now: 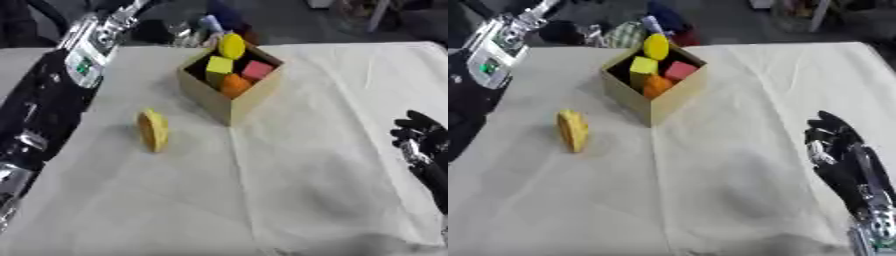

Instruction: Pick up objects on the table and place them in the box.

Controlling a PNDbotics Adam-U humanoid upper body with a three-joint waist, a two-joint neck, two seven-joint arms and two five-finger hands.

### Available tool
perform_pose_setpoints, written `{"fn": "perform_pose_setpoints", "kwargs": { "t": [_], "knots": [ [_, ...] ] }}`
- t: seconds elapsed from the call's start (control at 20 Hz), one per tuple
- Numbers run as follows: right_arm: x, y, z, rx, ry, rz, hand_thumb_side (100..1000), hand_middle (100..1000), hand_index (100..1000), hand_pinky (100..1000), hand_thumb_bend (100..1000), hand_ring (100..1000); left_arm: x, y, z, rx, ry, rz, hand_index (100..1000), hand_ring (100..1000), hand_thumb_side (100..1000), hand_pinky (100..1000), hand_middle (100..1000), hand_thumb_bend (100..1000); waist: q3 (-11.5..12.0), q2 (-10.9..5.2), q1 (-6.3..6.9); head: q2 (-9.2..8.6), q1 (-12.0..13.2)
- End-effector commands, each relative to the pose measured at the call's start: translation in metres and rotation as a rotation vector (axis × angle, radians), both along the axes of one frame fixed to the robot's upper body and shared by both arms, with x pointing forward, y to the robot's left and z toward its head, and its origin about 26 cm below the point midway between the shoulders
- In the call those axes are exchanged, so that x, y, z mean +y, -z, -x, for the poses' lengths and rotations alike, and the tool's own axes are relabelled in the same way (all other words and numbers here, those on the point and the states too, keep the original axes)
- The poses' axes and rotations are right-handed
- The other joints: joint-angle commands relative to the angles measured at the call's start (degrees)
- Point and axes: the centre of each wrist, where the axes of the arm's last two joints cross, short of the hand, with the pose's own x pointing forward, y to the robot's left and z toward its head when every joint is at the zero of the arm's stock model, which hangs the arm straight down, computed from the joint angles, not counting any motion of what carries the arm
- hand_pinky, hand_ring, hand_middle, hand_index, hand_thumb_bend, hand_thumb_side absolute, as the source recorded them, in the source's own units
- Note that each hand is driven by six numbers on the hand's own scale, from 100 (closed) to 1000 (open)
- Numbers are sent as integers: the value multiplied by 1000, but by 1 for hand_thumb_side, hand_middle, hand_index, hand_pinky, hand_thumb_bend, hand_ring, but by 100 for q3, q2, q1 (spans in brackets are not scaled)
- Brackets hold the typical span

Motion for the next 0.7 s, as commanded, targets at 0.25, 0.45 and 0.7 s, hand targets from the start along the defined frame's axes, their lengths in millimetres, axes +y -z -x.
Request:
{"fn": "perform_pose_setpoints", "kwargs": {
  "t": [0.25,0.45,0.7],
  "knots": [
    [-3,-9,-2,-30,1,10,482,781,905,787,100,796,21,2,4,304,19,-215,861,740,555,737,753,441,-23,-143,-80,-16,-124],
    [-3,-9,-3,-30,1,11,482,781,906,787,100,796,23,24,-8,584,75,-381,863,743,596,732,762,535,-56,-145,-72,-16,-129],
    [-4,-9,-2,-30,3,11,483,781,906,788,100,797,23,45,-14,711,99,-461,858,736,476,723,761,523,-87,-151,-63,-16,-150]
  ]
}}
